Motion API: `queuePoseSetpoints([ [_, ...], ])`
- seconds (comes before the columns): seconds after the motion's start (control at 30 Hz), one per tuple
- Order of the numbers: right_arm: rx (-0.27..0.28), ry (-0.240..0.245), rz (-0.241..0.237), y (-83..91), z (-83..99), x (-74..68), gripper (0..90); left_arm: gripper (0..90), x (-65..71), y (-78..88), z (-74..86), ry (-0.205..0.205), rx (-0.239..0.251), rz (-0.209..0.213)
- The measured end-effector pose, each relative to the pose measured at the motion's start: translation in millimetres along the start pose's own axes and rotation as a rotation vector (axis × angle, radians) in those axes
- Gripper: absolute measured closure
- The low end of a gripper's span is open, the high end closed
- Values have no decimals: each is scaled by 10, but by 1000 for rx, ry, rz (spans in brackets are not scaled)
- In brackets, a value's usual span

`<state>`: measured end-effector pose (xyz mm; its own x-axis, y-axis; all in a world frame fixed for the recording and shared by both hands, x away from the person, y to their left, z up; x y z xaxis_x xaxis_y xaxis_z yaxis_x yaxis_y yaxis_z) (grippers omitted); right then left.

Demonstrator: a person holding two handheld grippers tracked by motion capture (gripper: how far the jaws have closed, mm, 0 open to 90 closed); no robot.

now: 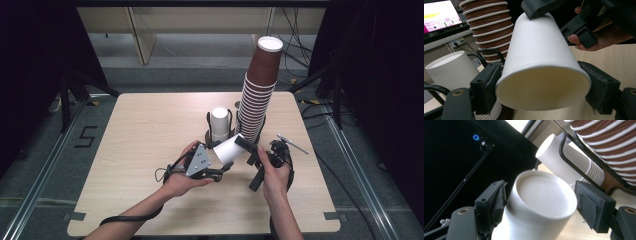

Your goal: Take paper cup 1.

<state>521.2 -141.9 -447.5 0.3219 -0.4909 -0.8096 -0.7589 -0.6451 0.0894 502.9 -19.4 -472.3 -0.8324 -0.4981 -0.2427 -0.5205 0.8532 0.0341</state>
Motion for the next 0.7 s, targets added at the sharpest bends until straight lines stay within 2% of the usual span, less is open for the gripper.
queuePoseSetpoints([
  [0.03,13,38,-8,-2,-22,10,236,222,0,0,0,0,0,0],
  [0.1,14,42,-13,6,-33,-4,218,223,0,9,-4,3,1,2],
  [0.13,25,57,-77,13,-54,-58,166,225,-1,14,-9,4,2,5],
  [0.2,19,42,-74,16,-51,-72,166,226,-3,17,-12,3,2,6],
  [0.23,30,94,-61,10,-70,-59,165,228,-3,23,-11,3,-1,8],
  [0.3,33,105,-68,19,-85,-77,161,230,-6,41,-5,3,-8,10],
  [0.33,27,91,-54,29,-86,-85,157,230,-9,52,-1,3,-13,14],
  [0.37,34,137,-35,33,-108,-50,153,230,-13,67,2,2,-19,15],
  [0.4,39,142,-39,40,-118,-59,150,230,-19,81,4,1,-26,18],
  [0.43,36,150,-63,50,-124,-79,149,230,-28,98,1,2,-27,18],
  [0.53,32,203,-33,53,-123,-41,143,237,-62,138,-14,3,-27,21],
  [0.6,31,206,-40,51,-117,-34,144,244,-80,156,-20,-3,-32,20],
  [0.63,44,209,-16,57,-129,-18,144,245,-89,164,-19,-2,-37,18],
  [0.7,50,218,-20,76,-148,-21,144,245,-106,182,-15,-3,-47,21],
])
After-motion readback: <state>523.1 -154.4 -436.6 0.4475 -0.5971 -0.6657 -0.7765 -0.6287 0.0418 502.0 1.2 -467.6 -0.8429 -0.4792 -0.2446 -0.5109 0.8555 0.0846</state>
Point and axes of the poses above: each handheld gripper's, and its own axes: y roughly backward along the jaws, z roughly out of its underside, x roughly to its right, the point moved 8 cm from there along -y, roughly forward along the jaws, and after that the axes turned 7 degrees about x, right-handed, at the moved point
